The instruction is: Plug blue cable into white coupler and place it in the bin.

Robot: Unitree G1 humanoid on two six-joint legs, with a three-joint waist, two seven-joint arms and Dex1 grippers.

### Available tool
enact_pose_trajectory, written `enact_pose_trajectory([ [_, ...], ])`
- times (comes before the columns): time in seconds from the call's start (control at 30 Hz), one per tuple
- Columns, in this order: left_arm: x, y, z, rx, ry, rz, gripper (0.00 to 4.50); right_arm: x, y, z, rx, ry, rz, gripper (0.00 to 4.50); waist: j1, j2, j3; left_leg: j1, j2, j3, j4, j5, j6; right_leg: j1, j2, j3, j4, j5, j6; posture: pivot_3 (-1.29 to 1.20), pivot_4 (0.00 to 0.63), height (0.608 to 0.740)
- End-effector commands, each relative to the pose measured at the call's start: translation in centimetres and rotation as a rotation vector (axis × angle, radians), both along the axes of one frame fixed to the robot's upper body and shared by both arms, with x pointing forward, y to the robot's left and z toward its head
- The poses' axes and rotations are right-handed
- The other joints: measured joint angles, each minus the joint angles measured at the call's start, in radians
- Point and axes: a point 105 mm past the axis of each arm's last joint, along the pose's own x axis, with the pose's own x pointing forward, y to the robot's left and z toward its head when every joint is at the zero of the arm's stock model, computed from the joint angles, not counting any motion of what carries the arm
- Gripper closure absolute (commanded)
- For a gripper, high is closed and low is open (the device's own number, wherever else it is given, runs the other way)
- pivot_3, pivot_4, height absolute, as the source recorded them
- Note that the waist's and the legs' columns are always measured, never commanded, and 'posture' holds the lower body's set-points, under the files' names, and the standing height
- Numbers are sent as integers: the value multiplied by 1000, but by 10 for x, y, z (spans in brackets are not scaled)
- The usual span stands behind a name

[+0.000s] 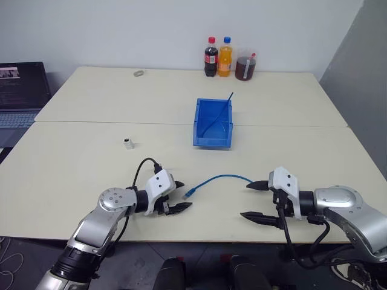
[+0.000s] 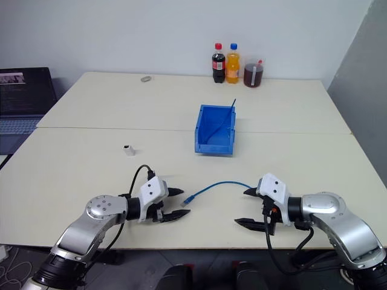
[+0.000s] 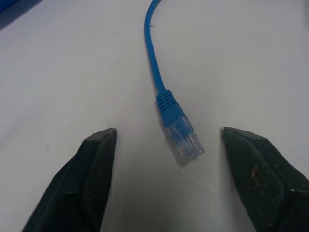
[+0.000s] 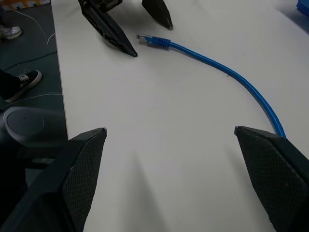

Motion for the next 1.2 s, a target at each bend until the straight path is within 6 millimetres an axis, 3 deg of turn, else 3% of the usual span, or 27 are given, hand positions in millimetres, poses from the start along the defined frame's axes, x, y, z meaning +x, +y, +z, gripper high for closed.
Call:
enact_pose_trajectory([
  [0.03,-8,11,-25,88,99,18,2018,1,3,13,11,-56,11,0,-2,0,0,0,0,0,0,0,0,0,0,0,0,0,0,0,150,740],
  [0.4,-4,20,-22,96,76,49,4282,4,7,20,47,-76,-3,0,-4,0,0,1,0,0,0,0,0,0,0,0,0,0,-1,0,150,740],
  [0.5,-2,21,-14,53,65,61,4295,2,8,20,61,-65,-3,0,-4,0,0,1,1,0,0,0,0,0,0,0,0,0,-1,0,150,740],
  [0.7,13,11,24,-149,-5,65,4295,0,10,26,128,-42,-29,0,-5,0,0,0,1,0,-1,0,0,-1,1,0,0,0,-1,0,150,740],
  [0.97,9,-30,82,-465,4,-42,4295,-13,27,37,348,10,-91,0,-2,-1,1,-6,1,-2,0,0,0,-3,1,-2,-1,0,3,0,150,740],
  [1.2,3,-45,105,-514,-2,-113,4295,9,33,41,547,131,-222,0,-9,-2,1,-5,1,-2,0,0,0,-3,1,-2,0,0,3,0,150,740],
])
